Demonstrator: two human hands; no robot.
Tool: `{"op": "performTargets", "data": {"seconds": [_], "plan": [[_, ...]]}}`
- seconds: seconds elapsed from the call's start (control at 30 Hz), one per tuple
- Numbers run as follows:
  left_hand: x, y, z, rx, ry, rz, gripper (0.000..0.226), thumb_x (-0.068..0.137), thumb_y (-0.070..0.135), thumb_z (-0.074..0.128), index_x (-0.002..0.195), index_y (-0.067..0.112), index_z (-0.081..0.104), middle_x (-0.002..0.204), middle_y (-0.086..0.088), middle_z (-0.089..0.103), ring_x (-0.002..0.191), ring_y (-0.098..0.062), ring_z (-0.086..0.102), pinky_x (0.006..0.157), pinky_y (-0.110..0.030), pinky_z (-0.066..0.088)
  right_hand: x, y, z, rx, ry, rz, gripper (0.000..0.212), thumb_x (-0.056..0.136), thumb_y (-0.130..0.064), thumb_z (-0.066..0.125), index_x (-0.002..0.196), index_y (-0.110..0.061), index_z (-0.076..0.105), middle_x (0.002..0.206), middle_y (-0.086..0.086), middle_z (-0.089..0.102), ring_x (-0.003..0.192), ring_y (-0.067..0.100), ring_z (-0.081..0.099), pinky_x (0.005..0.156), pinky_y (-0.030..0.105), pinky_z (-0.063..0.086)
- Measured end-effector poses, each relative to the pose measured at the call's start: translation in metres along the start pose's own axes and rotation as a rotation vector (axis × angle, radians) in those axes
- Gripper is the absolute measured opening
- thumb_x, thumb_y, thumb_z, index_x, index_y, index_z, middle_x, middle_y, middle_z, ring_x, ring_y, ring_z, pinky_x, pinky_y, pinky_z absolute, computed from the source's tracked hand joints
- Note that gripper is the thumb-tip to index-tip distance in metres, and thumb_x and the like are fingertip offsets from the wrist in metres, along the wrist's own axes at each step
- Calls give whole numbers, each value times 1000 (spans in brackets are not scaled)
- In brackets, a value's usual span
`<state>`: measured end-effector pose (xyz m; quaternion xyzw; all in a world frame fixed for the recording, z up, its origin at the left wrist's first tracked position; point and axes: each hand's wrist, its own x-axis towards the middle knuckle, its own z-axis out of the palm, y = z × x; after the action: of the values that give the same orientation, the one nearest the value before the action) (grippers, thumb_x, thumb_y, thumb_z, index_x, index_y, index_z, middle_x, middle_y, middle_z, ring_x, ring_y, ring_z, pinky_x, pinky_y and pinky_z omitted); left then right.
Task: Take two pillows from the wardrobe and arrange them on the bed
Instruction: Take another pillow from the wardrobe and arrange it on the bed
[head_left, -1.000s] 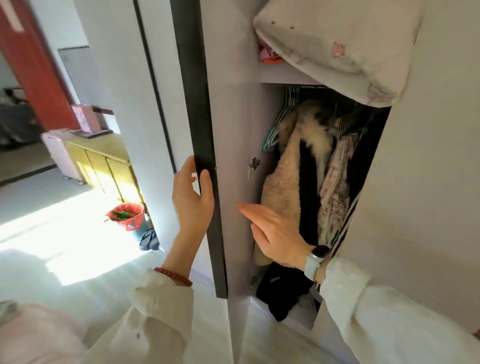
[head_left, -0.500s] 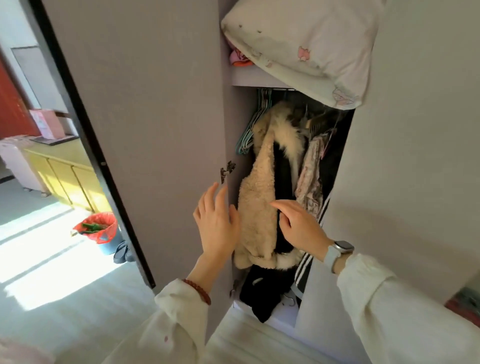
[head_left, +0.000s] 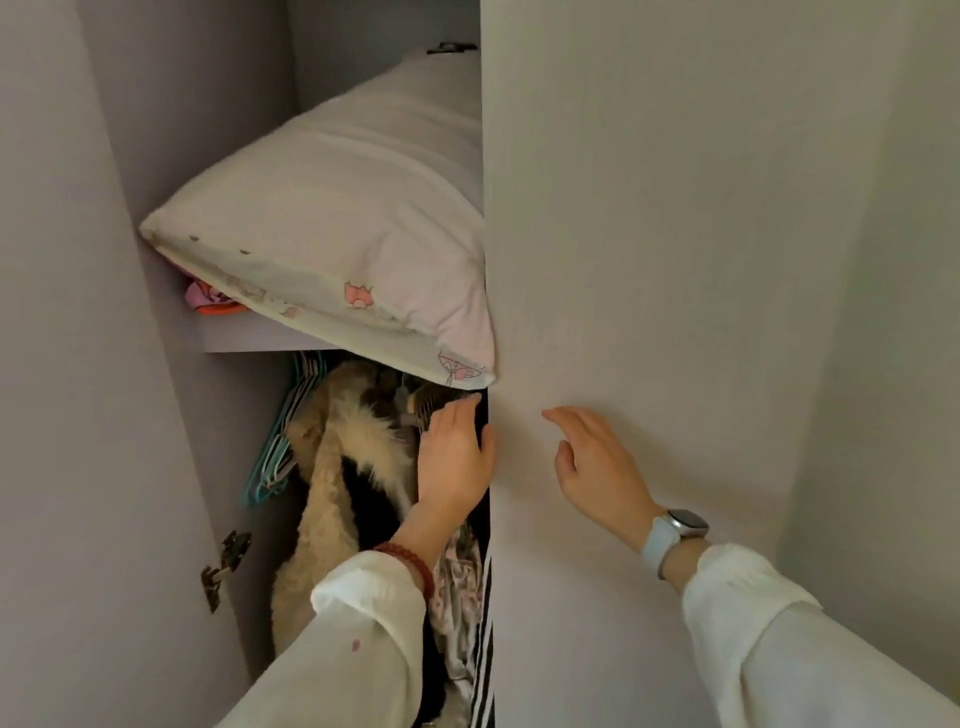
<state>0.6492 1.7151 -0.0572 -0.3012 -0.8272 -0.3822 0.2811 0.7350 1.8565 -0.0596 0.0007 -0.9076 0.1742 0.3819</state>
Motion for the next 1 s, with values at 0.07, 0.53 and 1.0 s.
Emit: {"op": "performTargets", "data": {"seconds": [0.07,0.53,1.0], "plan": [[2,-3,23,-72,-96,-25,53,90,14,47,139,4,27,135,-17,46,123,-31,43,100,-43,37,0,7,4,-16,17,52,42,85,-2,41,126,-10,47,128,10,52,121,25,44,94,28,38],[-50,-11,-9,-617,-357,401,47,87,8,41,131,22,37,105,1,53,89,2,52,82,-11,42,-114,-36,14,141,123,331,47,88,-2,45,133,-16,38,129,-2,41,117,13,45,99,28,44],[-87,81,1,-574,-571,1027,73,79,3,42,140,32,14,150,-10,19,134,-28,29,103,-36,34,-196,-82,-78,-29,410,415,46,89,-25,45,132,-34,31,126,-10,48,114,0,49,92,18,46]]}}
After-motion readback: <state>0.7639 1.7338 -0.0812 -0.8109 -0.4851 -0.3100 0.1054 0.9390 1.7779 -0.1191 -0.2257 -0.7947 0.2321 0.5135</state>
